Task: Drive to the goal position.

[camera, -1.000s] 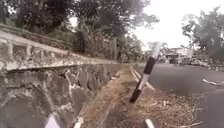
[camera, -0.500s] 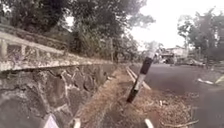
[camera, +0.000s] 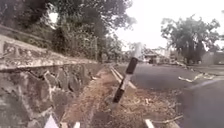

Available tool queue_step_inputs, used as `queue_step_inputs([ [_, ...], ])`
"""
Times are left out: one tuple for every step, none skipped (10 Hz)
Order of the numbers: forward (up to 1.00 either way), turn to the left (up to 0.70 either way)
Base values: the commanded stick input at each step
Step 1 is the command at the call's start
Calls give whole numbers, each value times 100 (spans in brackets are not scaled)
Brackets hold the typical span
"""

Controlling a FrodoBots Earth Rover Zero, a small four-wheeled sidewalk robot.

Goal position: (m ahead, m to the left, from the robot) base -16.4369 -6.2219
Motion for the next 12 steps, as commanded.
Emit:
queue_step_inputs([
  [0, -50],
  [0, -50],
  [0, -50],
  [0, -50],
  [0, -50],
  [0, -50],
  [0, -50],
  [0, -50],
  [0, -50],
  [0, -50],
  [0, -50],
  [0, -50],
])
